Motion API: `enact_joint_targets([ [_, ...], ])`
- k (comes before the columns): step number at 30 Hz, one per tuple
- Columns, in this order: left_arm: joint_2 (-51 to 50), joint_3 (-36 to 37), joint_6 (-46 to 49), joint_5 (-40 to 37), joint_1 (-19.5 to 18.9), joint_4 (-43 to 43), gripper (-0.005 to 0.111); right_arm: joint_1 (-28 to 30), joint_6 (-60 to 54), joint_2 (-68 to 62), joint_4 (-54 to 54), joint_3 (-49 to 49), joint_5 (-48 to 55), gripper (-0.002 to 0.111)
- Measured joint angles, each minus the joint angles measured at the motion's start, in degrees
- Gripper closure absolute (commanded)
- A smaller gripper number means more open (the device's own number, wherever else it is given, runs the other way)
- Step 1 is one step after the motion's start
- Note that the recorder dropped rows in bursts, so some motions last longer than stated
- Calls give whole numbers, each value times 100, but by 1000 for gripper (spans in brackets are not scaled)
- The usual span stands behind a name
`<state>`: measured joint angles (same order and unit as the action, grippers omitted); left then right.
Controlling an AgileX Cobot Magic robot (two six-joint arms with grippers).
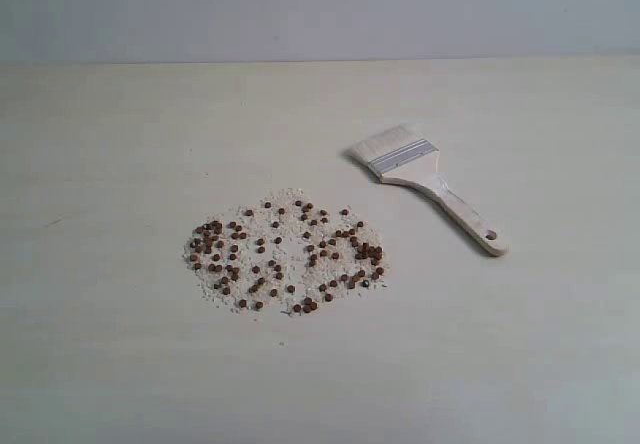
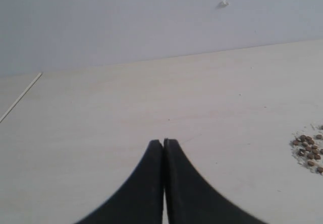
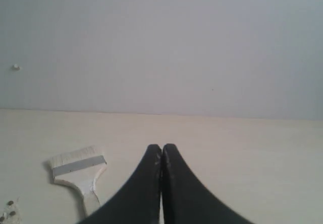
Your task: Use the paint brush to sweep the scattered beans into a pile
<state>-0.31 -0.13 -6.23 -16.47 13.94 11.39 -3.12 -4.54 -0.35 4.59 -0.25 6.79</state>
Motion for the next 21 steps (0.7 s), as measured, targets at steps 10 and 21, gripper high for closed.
enact_joint_targets([
  [10,0,0,0,0,0,0,107,0,1407,0,356,0,-2347,108],
  [21,0,0,0,0,0,11,107,0,2240,-1983,-264,-2515,-33,108],
])
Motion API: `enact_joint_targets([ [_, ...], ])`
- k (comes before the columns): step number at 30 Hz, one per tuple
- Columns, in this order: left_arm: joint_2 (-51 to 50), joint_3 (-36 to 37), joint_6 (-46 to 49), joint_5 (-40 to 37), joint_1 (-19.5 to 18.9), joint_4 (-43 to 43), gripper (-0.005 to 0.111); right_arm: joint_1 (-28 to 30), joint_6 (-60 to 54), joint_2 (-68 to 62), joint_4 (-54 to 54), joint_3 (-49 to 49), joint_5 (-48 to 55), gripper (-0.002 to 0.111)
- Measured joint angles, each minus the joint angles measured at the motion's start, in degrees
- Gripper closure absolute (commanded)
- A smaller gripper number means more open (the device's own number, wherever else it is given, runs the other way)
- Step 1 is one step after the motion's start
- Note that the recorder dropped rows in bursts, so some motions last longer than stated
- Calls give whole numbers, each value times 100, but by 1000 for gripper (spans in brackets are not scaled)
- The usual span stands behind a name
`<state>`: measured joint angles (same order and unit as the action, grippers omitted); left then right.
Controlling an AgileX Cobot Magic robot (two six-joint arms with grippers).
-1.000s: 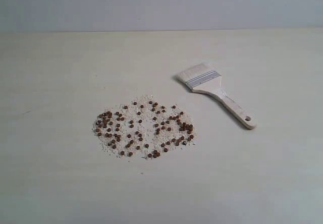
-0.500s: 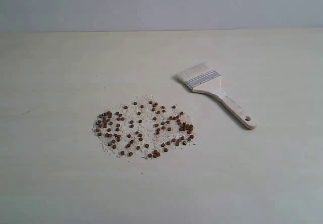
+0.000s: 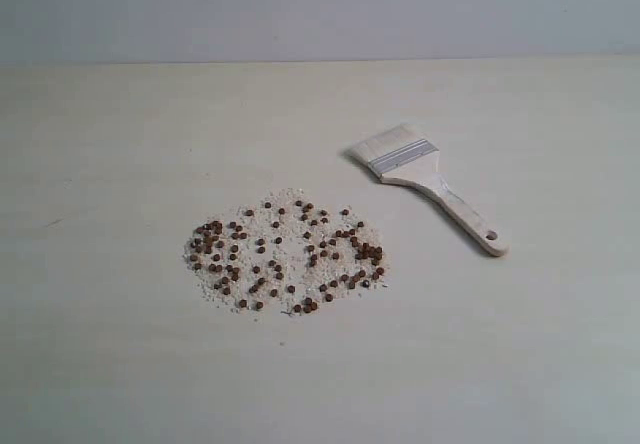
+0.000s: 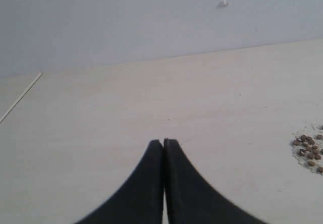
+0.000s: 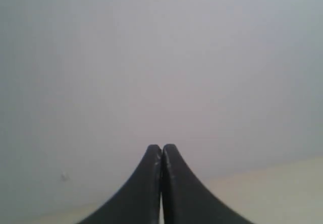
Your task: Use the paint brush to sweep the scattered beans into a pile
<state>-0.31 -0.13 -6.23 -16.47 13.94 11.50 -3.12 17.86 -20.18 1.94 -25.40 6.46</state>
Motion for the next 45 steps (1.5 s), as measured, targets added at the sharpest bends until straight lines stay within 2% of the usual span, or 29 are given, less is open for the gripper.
enact_joint_targets([
  [4,0,0,0,0,0,0,107,0,-1129,-1880,217,-1548,1619,108],
  [7,0,0,0,0,0,0,107,0,-2496,-3433,547,-2783,3147,108],
  [8,0,0,0,0,0,0,107,0,-2764,-4001,670,-3234,3700,108],
  [9,0,0,0,0,0,0,107,0,-3058,-5003,910,-3969,4678,108],
  [11,0,0,0,0,0,0,107,-138,-3378,-6445,1117,-4846,5666,105],
  [13,0,0,0,0,0,0,107,-289,-3459,-7266,1068,-5255,6013,99],
  [14,0,0,0,0,0,0,107,-358,-3474,-7559,1005,-5403,6088,95],
  [16,0,0,0,0,0,0,107,-601,-3484,-8415,870,-5678,6200,77],
  [17,0,0,0,0,0,0,107,-786,-3495,-8887,860,-5818,6200,72],
  [18,0,0,0,0,0,0,107,-876,-3495,-9085,823,-5857,6165,61],
  [20,0,0,0,0,0,0,107,-1138,-3519,-9591,509,-5906,5821,54],
  [28,0,0,0,0,0,0,107,-1217,-3643,-9935,219,-5929,4366,54],
  [45,0,0,0,0,0,0,107,-1217,-3866,-10486,697,-5929,3991,54],
])
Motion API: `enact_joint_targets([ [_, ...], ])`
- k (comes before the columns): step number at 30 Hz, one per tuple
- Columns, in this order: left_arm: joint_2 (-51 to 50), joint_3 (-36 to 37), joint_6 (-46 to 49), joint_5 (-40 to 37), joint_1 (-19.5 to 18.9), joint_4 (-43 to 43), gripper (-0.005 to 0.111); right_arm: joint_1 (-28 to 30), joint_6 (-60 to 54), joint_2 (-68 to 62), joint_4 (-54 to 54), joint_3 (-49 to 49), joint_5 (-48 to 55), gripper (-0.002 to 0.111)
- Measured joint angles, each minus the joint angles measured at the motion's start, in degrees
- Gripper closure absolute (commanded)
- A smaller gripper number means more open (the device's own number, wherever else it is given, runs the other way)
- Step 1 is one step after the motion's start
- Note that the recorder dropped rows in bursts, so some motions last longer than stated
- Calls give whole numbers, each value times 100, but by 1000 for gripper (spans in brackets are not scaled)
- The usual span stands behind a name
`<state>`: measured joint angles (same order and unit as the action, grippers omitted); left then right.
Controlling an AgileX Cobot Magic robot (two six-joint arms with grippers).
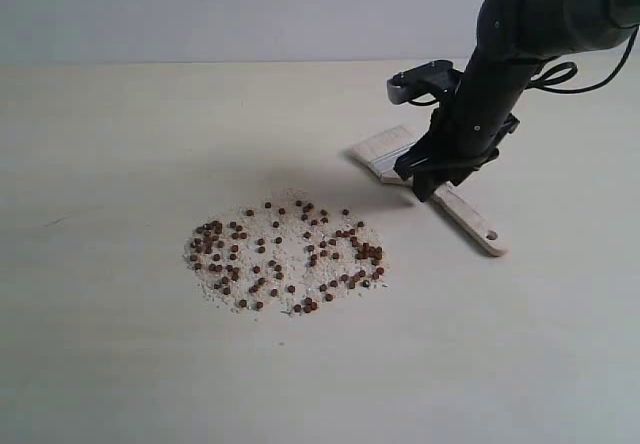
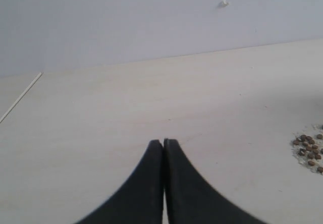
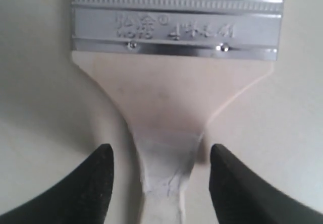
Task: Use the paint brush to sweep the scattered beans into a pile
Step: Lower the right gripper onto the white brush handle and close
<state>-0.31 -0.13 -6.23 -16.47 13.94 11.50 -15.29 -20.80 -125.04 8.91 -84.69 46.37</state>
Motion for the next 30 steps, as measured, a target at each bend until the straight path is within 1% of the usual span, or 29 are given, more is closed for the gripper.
enact_joint_targets([
  [19,0,0,0,0,0,0,107,0,0,-9,0,0,39,54],
  [25,0,0,0,0,0,0,107,0,0,-73,-171,0,88,55],
  [27,0,0,0,0,0,0,107,0,0,-73,-193,0,88,61],
  [30,0,0,0,0,0,0,107,0,27,-73,-218,0,88,80],
])
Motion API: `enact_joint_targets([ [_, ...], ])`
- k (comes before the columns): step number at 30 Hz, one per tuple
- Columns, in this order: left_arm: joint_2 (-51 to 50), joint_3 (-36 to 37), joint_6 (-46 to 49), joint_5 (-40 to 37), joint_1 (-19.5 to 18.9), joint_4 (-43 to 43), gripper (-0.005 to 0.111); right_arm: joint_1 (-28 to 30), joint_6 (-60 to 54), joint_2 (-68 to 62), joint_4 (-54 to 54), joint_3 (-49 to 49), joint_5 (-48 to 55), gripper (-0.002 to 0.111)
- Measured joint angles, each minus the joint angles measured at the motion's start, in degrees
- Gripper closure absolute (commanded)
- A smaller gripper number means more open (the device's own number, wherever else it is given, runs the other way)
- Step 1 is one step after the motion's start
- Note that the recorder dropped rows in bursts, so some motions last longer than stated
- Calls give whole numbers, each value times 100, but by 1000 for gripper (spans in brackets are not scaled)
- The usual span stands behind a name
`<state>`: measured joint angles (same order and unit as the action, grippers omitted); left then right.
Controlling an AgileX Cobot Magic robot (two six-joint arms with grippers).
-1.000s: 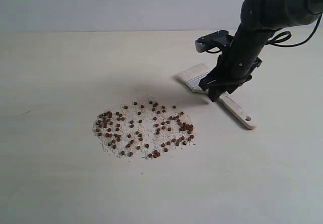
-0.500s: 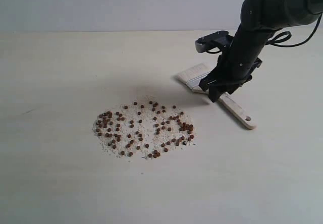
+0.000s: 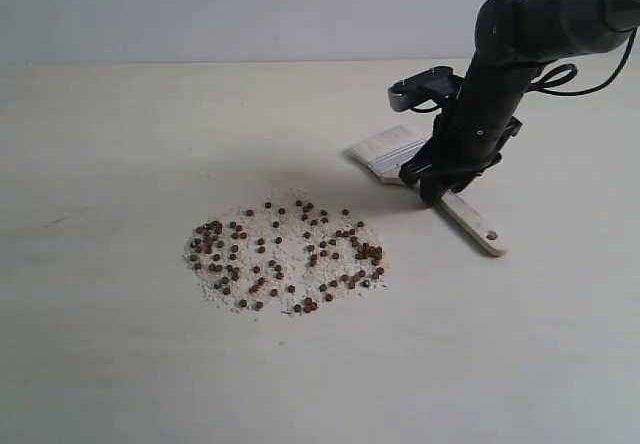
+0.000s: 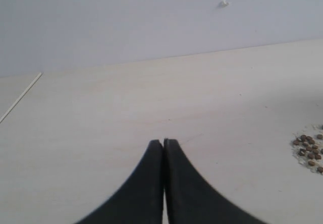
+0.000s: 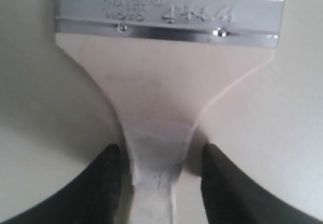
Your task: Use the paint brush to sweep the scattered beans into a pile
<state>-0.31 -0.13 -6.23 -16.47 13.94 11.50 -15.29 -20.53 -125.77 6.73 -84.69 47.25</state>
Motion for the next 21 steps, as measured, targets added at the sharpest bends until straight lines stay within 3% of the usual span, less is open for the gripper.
enact_joint_targets([
  [5,0,0,0,0,0,0,107,0,15,0,0,0,31,108],
  [21,0,0,0,0,0,0,107,0,30,495,22,0,122,108],
])
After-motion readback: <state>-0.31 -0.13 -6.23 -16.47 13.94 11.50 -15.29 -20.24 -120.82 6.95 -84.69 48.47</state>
